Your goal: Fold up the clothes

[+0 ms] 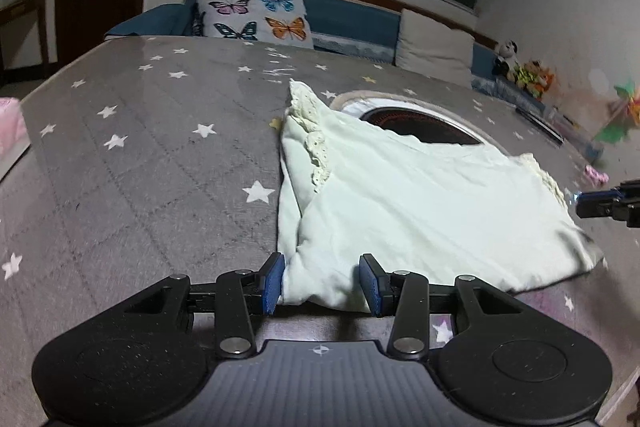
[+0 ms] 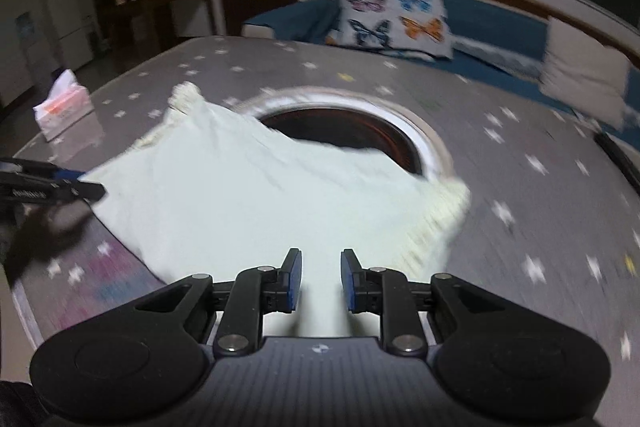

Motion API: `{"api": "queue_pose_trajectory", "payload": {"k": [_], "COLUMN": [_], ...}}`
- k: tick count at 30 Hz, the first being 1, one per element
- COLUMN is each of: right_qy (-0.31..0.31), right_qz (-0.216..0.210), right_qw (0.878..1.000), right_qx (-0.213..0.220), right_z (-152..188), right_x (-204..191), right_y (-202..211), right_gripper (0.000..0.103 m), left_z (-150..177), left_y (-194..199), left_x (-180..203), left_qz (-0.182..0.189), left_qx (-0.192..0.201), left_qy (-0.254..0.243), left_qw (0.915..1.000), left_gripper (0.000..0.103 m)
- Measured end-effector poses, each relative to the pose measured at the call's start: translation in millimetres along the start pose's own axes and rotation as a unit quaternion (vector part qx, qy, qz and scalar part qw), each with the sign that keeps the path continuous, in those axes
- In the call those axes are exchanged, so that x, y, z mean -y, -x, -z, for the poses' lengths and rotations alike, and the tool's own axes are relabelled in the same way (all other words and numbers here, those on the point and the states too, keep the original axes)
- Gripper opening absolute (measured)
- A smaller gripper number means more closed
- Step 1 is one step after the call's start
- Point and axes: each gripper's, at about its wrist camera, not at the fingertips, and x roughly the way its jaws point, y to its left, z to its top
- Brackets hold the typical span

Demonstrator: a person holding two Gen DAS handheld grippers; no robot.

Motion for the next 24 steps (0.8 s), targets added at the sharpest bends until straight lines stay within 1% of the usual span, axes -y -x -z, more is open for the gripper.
{"api": "queue_pose_trajectory", "payload": {"k": [5, 6, 7, 8, 10, 14, 17, 24], "right_qy": [0.028, 0.032, 0.035, 0.039, 0.044, 0.056, 0.057, 0.081], "right_qz": [-0.046, -0.055, -0.065, -0.075, -0.090, -0.119, -0.134, -0.125], "right_qw": [0.999, 0.998, 0.997, 0.996, 0.995, 0.991, 0.989, 0.985], "right_qx": [0.001, 0.000, 0.000, -0.001, -0.006, -0.018, -0.037, -0.085], "right_z": [-41, -48, -56, -64, -77, -103, -118, -139], "right_x": [-34, -41, -49, -56, -71, -102, -120, -148], "right_y": [-25, -30, -35, -41, -53, -78, -96, -139], "right_gripper": [0.022, 0.025, 0.028, 0.030, 0.030, 0.035, 0.039, 0.042], "left_z": [1, 1, 1, 1, 0, -2, -5, -12], "left_y": [2, 3, 3, 4, 6, 14, 17, 11], "left_x": [-10, -12, -12, -11, -9, 0, 8, 28], "left_qz": [0.006, 0.009, 0.013, 0.017, 0.023, 0.037, 0.052, 0.077], "left_qx": [0.009, 0.011, 0.012, 0.014, 0.020, 0.043, 0.057, 0.072], "left_qy": [0.052, 0.059, 0.063, 0.066, 0.068, 0.066, 0.061, 0.048], "left_qw": [0.9986, 0.9982, 0.9979, 0.9976, 0.9972, 0.9962, 0.9952, 0.9933], "left_gripper": [0.042, 0.038, 0.030, 0.027, 0.015, 0.013, 0.012, 0.012]}}
